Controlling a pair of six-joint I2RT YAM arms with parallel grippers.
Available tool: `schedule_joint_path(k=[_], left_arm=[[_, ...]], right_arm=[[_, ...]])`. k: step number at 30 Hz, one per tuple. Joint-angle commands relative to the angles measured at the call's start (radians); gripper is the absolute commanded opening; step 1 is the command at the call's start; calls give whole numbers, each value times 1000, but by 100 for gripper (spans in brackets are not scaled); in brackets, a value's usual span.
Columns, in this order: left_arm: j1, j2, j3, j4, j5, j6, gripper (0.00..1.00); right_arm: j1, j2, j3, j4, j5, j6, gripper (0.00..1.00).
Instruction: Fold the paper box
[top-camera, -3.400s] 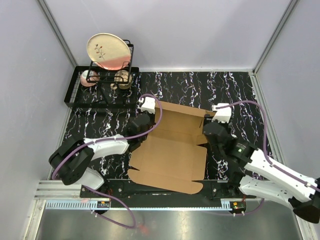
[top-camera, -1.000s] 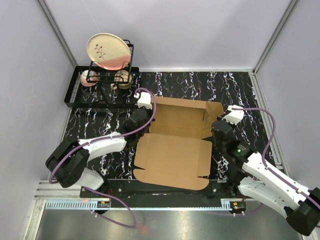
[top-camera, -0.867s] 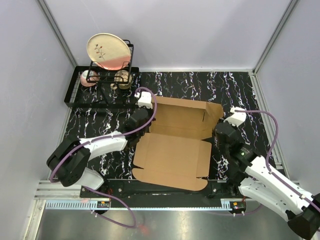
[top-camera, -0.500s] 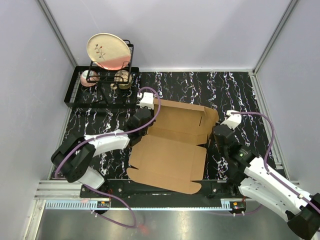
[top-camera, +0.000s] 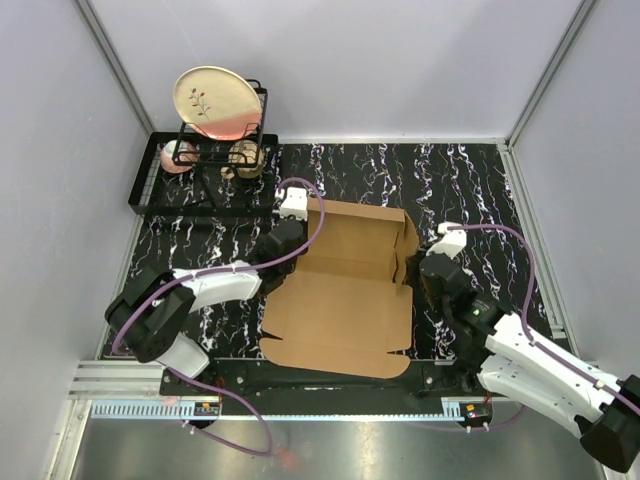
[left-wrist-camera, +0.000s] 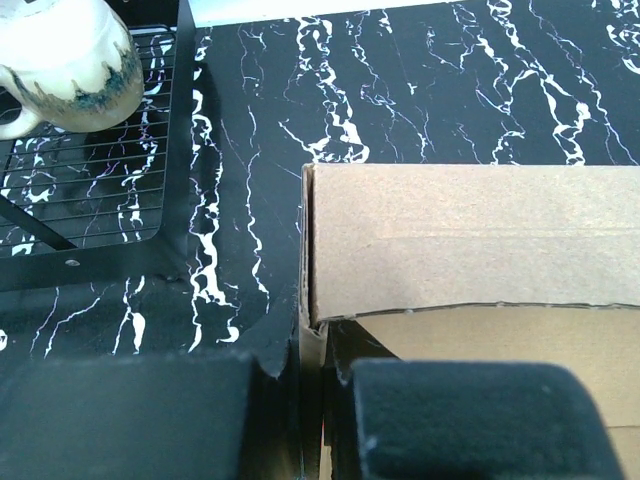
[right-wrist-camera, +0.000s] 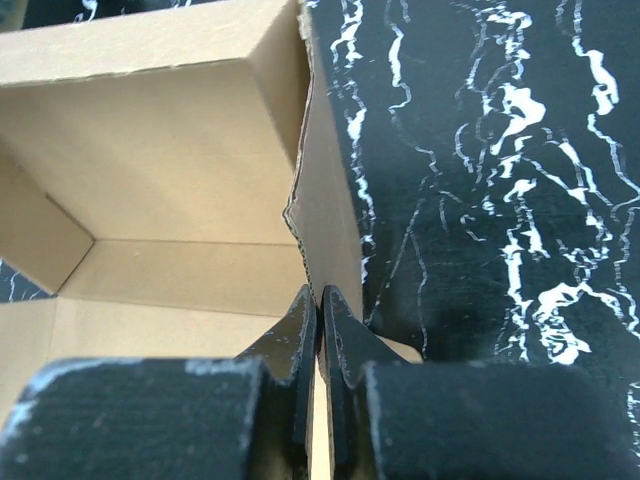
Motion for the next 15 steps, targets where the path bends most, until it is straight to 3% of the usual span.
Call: schedule_joint_path(k=[1, 8, 15], left_arm=[[-23, -13, 5, 139, -6, -35, 0], [-31, -30, -32, 207, 2, -27, 0], [-31, -35, -101, 335, 42, -4, 0]], right_arm=[[64, 16, 19, 94, -46, 22, 0], [92, 127, 48, 117, -56, 2, 4], [95, 182, 57, 118, -44, -25, 32]])
